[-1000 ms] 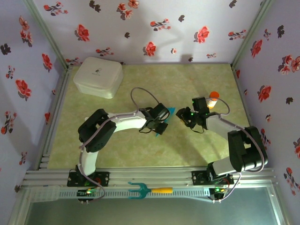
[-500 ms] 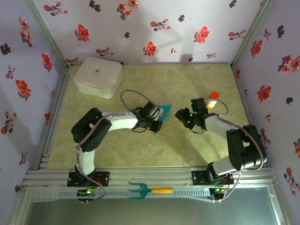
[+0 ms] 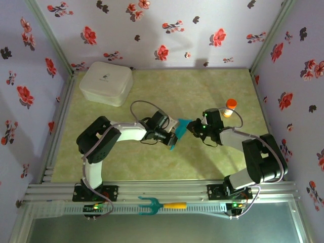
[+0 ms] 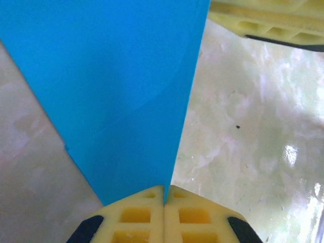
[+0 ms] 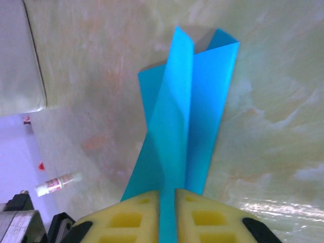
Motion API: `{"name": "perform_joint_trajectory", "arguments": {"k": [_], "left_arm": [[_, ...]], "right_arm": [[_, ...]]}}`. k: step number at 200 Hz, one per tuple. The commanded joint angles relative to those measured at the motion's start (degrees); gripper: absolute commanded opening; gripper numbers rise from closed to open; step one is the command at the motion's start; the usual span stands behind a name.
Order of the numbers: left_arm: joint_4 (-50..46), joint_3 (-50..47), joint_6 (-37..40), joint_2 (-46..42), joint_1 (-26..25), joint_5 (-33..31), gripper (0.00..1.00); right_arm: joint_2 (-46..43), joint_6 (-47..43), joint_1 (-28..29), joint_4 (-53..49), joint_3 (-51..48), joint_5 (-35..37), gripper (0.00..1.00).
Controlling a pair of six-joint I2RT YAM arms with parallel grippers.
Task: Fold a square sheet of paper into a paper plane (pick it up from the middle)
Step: Fold the wing for the fifth time at the center of the table.
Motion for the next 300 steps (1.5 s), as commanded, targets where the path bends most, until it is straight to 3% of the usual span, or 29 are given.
{"name": "perform_joint_trajectory", "arguments": {"k": [1, 91, 201, 238, 300], "left_arm": [[2.54, -0.95, -1.36, -0.35, 1.57, 5.33, 0.0], [2.62, -2.21, -6.38, 1.44, 2.86, 5.88, 0.0], [0.92, -1.17, -7.84, 3.76, 3.74, 6.66, 0.0], [4.99, -3.7, -8.75, 2.03, 4.26, 6.83, 0.0], [16.47, -6.81, -11.57, 1.92, 4.82, 13.1, 0.0]], "right_arm": [[1.08, -2.24, 1.13, 6.88, -1.08, -4.68, 0.12], [6.3, -4.69, 3.26, 7.67, 1.88, -7.5, 0.1], [6.52, -6.44, 3.77, 4.96, 3.1, -8.05, 0.09], [4.33, -6.36, 3.49, 4.55, 2.37, -5.59, 0.11], [2.74, -3.98, 2.29, 8.78, -0.74, -6.73, 0.1]]}}
